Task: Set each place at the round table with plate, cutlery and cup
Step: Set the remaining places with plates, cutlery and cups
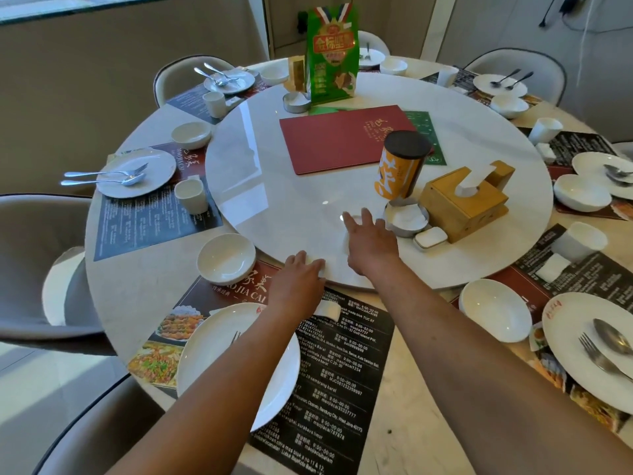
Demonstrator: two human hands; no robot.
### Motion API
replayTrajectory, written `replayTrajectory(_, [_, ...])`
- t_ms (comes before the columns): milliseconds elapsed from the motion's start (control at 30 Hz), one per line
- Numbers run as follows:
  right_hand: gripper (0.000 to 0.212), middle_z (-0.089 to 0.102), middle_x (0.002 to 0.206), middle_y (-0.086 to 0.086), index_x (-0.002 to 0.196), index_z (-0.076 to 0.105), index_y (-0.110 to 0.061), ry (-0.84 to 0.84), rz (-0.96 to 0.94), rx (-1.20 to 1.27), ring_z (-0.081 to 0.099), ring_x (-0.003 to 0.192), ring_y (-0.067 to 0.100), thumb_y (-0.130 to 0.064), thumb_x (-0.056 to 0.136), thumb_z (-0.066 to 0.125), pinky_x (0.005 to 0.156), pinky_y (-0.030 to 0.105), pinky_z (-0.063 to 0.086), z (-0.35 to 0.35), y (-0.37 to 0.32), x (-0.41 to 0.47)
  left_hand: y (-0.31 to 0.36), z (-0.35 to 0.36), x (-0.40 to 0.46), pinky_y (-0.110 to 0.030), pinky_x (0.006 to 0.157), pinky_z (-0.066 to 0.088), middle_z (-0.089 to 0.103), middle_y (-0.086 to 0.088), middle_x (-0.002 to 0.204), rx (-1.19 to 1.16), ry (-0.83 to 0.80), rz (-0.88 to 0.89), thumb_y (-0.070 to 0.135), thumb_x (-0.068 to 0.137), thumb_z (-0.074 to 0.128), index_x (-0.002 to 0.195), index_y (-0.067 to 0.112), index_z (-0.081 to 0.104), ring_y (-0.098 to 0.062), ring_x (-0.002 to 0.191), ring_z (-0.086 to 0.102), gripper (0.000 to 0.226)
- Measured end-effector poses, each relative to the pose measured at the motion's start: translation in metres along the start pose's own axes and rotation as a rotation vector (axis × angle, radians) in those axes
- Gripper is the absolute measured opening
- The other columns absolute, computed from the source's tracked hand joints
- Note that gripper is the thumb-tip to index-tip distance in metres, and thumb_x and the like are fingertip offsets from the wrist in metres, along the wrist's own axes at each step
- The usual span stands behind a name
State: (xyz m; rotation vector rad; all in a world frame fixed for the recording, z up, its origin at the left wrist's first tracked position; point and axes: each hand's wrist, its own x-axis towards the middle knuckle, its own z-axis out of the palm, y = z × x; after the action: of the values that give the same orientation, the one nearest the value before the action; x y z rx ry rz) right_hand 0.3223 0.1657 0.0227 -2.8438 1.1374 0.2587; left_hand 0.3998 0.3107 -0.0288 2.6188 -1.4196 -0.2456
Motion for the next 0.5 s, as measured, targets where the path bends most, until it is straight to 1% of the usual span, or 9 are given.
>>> replayTrajectory(67, [0.085,0.028,0.151,0.014,0.155,0.019,-0.025,0.023,-0.029,-0.006,0.045,0.126,0.036,-0.007,0.086,0.066,0.092,0.041,0.047,0.000,0.003,0.001,0.000,0.001,0.001,-0.041,0.088,0.053,0.047,-0.005,0.134,0.004,-0.008,0.002,0.041,0.100,0.046,0.142,0.030,0.047,-0.024,0.126,0.046,0.044])
replayTrajectory(133, [0.076,0.040,0.138,0.016,0.151,0.028,-0.022,0.068,-0.055,-0.018,0.054,0.116,0.035,-0.004,0.087,0.065,0.085,0.039,0.048,-0.003,0.006,0.000,0.000,0.000,0.002,-0.041,0.091,0.052,0.045,-0.005,0.138,0.018,-0.028,0.010,0.044,0.097,0.051,0.144,0.031,0.044,-0.024,0.128,0.044,0.049])
replayTrajectory(200, [0.071,0.044,0.131,0.016,0.146,0.030,-0.019,0.093,-0.064,-0.022,0.060,0.108,0.035,-0.005,0.086,0.066,0.075,0.037,0.045,-0.008,0.011,-0.003,-0.001,-0.003,0.000,-0.042,0.092,0.051,0.044,-0.005,0.141,0.032,-0.053,0.012,0.049,0.095,0.055,0.144,0.030,0.043,-0.025,0.130,0.044,0.054])
replayTrajectory(267, [0.070,0.045,0.130,0.016,0.142,0.030,-0.017,0.081,-0.030,0.026,0.061,0.106,0.035,-0.009,0.084,0.069,0.072,0.036,0.043,-0.010,0.018,-0.009,0.000,-0.004,-0.007,-0.042,0.092,0.052,0.045,-0.006,0.142,0.041,-0.054,0.010,0.050,0.094,0.056,0.144,0.028,0.043,-0.025,0.129,0.045,0.056])
replayTrajectory(333, [0.071,0.044,0.132,0.016,0.139,0.031,-0.015,0.057,0.060,0.186,0.057,0.113,0.037,-0.014,0.082,0.073,0.076,0.036,0.044,-0.012,0.027,-0.022,0.003,-0.006,-0.021,-0.041,0.093,0.051,0.048,-0.007,0.142,0.056,-0.020,0.016,0.049,0.094,0.057,0.145,0.025,0.043,-0.026,0.128,0.048,0.058])
replayTrajectory(367, [0.073,0.043,0.135,0.016,0.140,0.033,-0.012,0.058,0.107,0.292,0.054,0.119,0.036,-0.018,0.081,0.076,0.082,0.037,0.045,-0.010,0.032,-0.030,0.006,-0.007,-0.030,-0.040,0.095,0.049,0.050,-0.007,0.141,0.063,0.003,0.027,0.049,0.094,0.058,0.145,0.025,0.043,-0.026,0.127,0.049,0.059])
replayTrajectory(433, [0.077,0.042,0.142,0.016,0.143,0.040,-0.005,0.055,0.162,0.466,0.046,0.129,0.034,-0.028,0.082,0.080,0.099,0.039,0.044,-0.009,0.040,-0.055,0.012,-0.007,-0.051,-0.038,0.101,0.044,0.051,-0.004,0.141,0.036,0.048,0.053,0.047,0.093,0.061,0.146,0.024,0.043,-0.023,0.129,0.049,0.060])
replayTrajectory(467, [0.076,0.045,0.143,0.016,0.142,0.045,-0.002,0.062,0.198,0.556,0.046,0.129,0.034,-0.033,0.082,0.080,0.104,0.040,0.044,-0.005,0.042,-0.069,0.015,-0.007,-0.064,-0.038,0.104,0.042,0.050,-0.004,0.143,0.003,0.055,0.060,0.046,0.093,0.061,0.146,0.024,0.043,-0.023,0.131,0.047,0.060])
replayTrajectory(500, [0.074,0.050,0.140,0.015,0.140,0.049,-0.001,0.076,0.267,0.714,0.051,0.125,0.033,-0.034,0.082,0.080,0.103,0.042,0.046,0.001,0.044,-0.082,0.018,-0.005,-0.076,-0.038,0.107,0.040,0.049,-0.003,0.143,-0.027,0.055,0.068,0.044,0.093,0.061,0.145,0.025,0.044,-0.023,0.133,0.045,0.058])
